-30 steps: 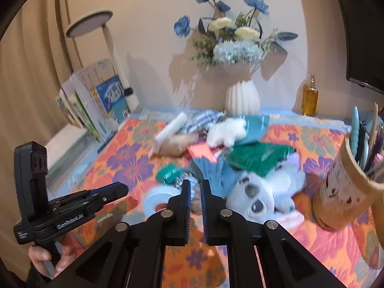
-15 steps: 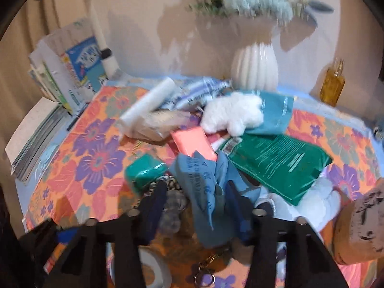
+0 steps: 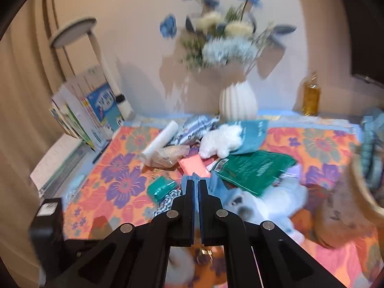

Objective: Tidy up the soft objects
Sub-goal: 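Carry the cup and cloth in both tools toward the ribbed glass bowl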

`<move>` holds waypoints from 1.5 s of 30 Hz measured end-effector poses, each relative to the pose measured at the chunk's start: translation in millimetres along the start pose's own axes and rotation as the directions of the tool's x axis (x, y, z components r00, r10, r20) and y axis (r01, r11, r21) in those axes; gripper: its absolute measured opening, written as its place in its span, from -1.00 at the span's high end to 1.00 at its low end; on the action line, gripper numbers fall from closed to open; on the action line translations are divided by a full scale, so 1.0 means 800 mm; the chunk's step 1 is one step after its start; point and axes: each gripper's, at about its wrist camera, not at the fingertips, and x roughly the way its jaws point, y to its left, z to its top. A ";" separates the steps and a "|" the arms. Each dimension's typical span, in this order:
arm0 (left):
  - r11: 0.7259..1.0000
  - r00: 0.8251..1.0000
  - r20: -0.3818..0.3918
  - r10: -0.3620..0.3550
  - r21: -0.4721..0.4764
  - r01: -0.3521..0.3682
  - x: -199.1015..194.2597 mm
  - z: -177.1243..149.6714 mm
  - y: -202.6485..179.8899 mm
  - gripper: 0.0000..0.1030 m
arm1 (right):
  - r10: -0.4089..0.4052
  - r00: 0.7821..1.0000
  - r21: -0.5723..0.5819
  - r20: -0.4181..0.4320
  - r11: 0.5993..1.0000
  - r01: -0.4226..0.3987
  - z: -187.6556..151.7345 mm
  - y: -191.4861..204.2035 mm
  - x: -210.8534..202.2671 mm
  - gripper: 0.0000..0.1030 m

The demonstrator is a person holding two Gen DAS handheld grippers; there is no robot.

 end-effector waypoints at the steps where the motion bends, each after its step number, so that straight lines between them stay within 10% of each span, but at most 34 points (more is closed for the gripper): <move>1: 1.000 1.000 -0.004 0.003 -0.006 -0.003 0.000 -0.002 0.001 0.69 | -0.007 1.000 -0.006 0.009 1.000 0.007 -0.003 0.000 -0.012 0.95; 3: 1.000 1.000 -0.017 -0.001 -0.011 0.001 0.002 -0.005 0.002 0.25 | -0.002 1.000 -0.013 -0.005 1.000 0.002 -0.009 -0.001 -0.022 0.94; 6: 1.000 1.000 -0.003 0.020 0.024 -0.020 0.006 -0.006 -0.008 -0.97 | -0.051 0.998 -0.016 -0.040 0.999 0.050 -0.018 -0.006 -0.012 0.93; 12: 0.980 0.989 -0.034 0.141 0.144 -0.135 0.048 0.008 -0.041 -0.97 | -0.027 0.995 0.031 -0.099 0.999 0.031 -0.028 -0.024 0.016 0.89; 17: 0.971 0.981 -0.040 0.191 0.153 -0.183 0.065 0.015 -0.040 -0.26 | -0.040 0.991 0.018 -0.132 0.999 0.042 -0.027 -0.027 0.032 0.80; 19: 0.975 0.983 -0.029 0.182 0.137 -0.177 0.060 0.014 -0.036 -0.24 | -0.041 0.990 0.010 -0.136 0.999 0.043 -0.024 -0.027 0.038 0.57; 21: 0.978 0.984 -0.007 0.177 0.110 -0.175 0.052 0.013 -0.029 -0.24 | -0.033 0.989 0.004 -0.142 0.999 0.034 -0.019 -0.023 0.045 -0.10; 23: 0.984 0.987 0.030 0.155 0.080 -0.157 0.036 0.013 -0.022 -0.24 | -0.013 0.991 -0.010 -0.133 1.000 0.011 -0.014 -0.014 0.052 -0.19; 32: 0.987 0.982 0.096 0.161 0.002 -0.162 -0.002 0.019 0.012 -0.24 | -0.046 0.957 -0.001 -0.287 0.999 0.048 0.010 0.002 0.140 -0.17; 36: 0.988 0.984 0.094 0.152 0.002 -0.153 -0.002 0.015 0.013 -0.24 | -0.037 0.947 0.020 -0.320 0.999 0.046 0.014 -0.005 0.161 0.79; 45: 0.995 0.986 0.140 0.085 0.037 -0.091 -0.037 0.014 -0.015 -0.24 | 0.016 0.995 0.084 -0.101 0.996 -0.007 0.011 -0.015 0.011 0.85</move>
